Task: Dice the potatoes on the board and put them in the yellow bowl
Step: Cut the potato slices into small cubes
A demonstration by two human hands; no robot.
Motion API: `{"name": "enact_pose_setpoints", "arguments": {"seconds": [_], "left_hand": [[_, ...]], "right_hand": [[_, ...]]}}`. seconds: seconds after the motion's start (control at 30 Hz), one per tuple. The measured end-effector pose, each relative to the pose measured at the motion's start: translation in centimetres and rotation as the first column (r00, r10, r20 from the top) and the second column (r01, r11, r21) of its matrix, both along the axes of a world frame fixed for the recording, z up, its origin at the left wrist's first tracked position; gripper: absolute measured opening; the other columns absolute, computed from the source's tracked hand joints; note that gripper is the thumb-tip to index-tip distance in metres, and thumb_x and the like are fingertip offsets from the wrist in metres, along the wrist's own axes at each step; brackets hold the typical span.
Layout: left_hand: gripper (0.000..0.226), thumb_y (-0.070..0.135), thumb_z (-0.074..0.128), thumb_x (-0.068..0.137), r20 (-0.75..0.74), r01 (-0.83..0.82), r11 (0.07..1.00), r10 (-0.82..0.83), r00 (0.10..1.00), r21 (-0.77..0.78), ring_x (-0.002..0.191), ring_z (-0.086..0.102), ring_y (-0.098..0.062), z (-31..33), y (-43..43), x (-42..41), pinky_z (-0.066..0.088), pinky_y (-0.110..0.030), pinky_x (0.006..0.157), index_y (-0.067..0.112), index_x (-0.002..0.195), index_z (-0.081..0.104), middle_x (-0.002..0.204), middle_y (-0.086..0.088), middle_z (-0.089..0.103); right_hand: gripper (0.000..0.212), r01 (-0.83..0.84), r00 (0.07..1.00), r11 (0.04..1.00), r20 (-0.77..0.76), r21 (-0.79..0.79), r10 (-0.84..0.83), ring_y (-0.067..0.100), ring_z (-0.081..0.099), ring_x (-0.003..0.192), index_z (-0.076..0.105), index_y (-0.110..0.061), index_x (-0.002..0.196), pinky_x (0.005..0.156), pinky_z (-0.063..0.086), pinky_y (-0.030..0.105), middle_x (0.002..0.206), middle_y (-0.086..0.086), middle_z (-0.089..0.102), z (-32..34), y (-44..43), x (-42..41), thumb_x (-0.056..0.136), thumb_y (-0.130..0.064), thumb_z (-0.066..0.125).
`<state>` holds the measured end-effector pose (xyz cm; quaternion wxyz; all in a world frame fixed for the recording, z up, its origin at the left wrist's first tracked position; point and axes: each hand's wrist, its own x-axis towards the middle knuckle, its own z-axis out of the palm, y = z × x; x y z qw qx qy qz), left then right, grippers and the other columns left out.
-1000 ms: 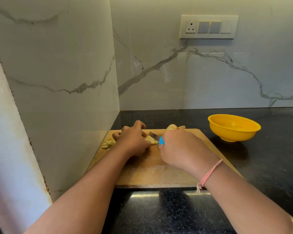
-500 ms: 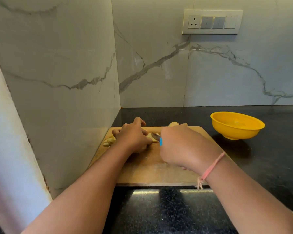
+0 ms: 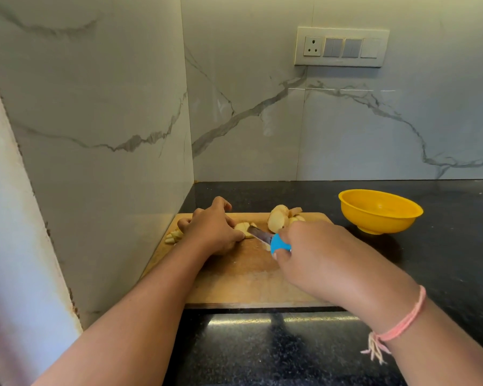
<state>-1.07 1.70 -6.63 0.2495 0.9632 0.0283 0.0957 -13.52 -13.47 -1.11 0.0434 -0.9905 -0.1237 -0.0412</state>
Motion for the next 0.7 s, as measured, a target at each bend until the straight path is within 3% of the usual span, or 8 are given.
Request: {"name": "enact_pose_setpoints", "arguments": {"seconds": [0.17, 0.33, 0.47, 0.57, 0.7], "left_hand": [[0.056, 0.040, 0.073, 0.079, -0.022, -0.022, 0.999, 0.021, 1.000, -0.029, 0.113, 0.052, -0.019, -0.3, 0.2, 0.5, 0.039, -0.046, 0.099, 0.033, 0.123, 0.038, 0.109, 0.010, 0.065], [0.054, 0.039, 0.072, 0.080, -0.016, -0.021, 0.999, 0.021, 1.000, -0.037, 0.109, 0.054, -0.018, -0.4, 0.3, 0.7, 0.042, -0.046, 0.097, 0.033, 0.122, 0.039, 0.106, 0.010, 0.065], [0.052, 0.039, 0.073, 0.080, -0.026, -0.016, 0.998, 0.014, 1.000, -0.059, 0.108, 0.054, -0.019, -0.5, 0.4, 1.0, 0.043, -0.047, 0.096, 0.033, 0.120, 0.039, 0.106, 0.009, 0.065], [0.049, 0.037, 0.074, 0.078, -0.044, -0.005, 0.996, 0.001, 0.999, -0.084, 0.108, 0.055, -0.020, -0.6, 0.5, 1.4, 0.045, -0.047, 0.095, 0.036, 0.107, 0.035, 0.105, 0.009, 0.066], [0.049, 0.037, 0.076, 0.076, -0.040, -0.018, 0.995, 0.014, 0.999, -0.100, 0.106, 0.056, -0.021, -0.7, 0.5, 1.5, 0.045, -0.047, 0.094, 0.038, 0.102, 0.034, 0.106, 0.007, 0.066]], "right_hand": [[0.029, 0.035, 0.999, 0.998, -0.006, 0.055, -0.034, 0.020, 0.059, 0.092, 0.052, -0.016, 0.125, 0.070, 0.047, 0.028, 0.099, 0.005, 0.060, -0.3, 1.2, 1.4, 0.098, -0.023, 0.044], [0.025, 0.069, 0.997, 0.997, -0.040, 0.031, -0.067, 0.021, 0.058, 0.089, 0.053, -0.012, 0.119, 0.073, 0.049, 0.031, 0.087, 0.004, 0.051, -0.7, 2.3, 2.8, 0.098, -0.023, 0.045], [0.025, 0.054, 0.997, 0.998, -0.057, 0.011, -0.053, 0.019, 0.052, 0.077, 0.053, -0.010, 0.120, 0.060, 0.044, 0.028, 0.086, 0.005, 0.049, -0.2, 2.8, 3.3, 0.098, -0.019, 0.045], [0.026, -0.006, 0.998, 0.999, -0.065, 0.033, 0.008, 0.014, 0.046, 0.058, 0.050, -0.011, 0.122, 0.051, 0.041, 0.025, 0.074, 0.003, 0.044, 0.7, 2.8, 3.4, 0.097, -0.015, 0.045], [0.030, -0.040, 0.995, 0.998, -0.085, 0.040, 0.043, 0.012, 0.041, 0.053, 0.048, -0.010, 0.126, 0.048, 0.037, 0.021, 0.070, 0.002, 0.041, 1.0, 2.6, 3.2, 0.097, -0.013, 0.044]]}}
